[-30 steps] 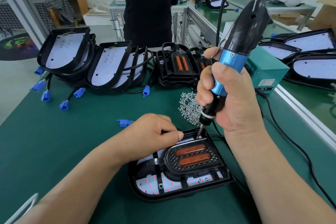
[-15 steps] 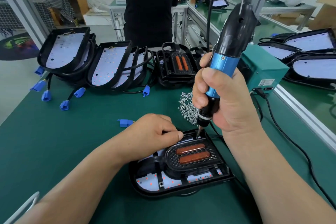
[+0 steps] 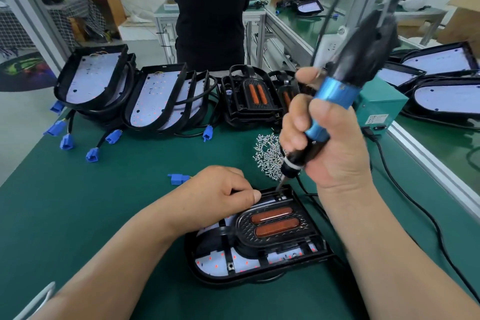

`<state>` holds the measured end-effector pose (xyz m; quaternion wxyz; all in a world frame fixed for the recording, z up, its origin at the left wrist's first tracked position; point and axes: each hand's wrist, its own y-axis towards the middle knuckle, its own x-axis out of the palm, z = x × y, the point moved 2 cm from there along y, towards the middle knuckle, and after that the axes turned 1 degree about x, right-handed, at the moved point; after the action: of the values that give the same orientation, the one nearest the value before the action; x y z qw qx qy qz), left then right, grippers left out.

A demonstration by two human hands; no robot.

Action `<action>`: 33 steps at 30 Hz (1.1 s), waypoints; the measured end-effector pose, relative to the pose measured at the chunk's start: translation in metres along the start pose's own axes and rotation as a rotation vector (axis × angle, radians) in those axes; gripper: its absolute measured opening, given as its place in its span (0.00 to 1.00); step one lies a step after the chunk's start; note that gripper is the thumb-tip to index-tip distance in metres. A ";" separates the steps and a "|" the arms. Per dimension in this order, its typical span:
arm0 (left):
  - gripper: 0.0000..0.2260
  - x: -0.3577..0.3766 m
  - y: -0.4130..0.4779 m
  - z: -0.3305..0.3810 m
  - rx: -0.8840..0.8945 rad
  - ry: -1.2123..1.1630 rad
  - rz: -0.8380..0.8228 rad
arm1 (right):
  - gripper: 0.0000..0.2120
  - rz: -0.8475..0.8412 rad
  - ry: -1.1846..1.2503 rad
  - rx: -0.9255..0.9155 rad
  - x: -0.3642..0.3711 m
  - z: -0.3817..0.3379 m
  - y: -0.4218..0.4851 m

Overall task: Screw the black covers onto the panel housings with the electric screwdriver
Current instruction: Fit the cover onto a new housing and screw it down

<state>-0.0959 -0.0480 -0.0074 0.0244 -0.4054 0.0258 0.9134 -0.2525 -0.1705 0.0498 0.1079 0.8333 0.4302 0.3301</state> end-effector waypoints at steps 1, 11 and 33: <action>0.19 -0.001 -0.001 0.000 -0.003 -0.017 0.008 | 0.21 0.056 0.049 -0.027 -0.003 -0.002 0.001; 0.16 -0.008 0.009 -0.017 -0.411 -1.326 0.281 | 0.09 0.638 0.343 -0.080 -0.025 0.009 0.002; 0.08 -0.013 0.010 -0.019 -0.533 -1.940 0.382 | 0.09 0.685 0.401 -0.088 -0.026 0.017 0.005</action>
<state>-0.0741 -0.0594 -0.0102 -0.2020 0.5270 -0.1447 0.8127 -0.2489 -0.1916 0.0271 -0.0589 0.8420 0.1251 0.5214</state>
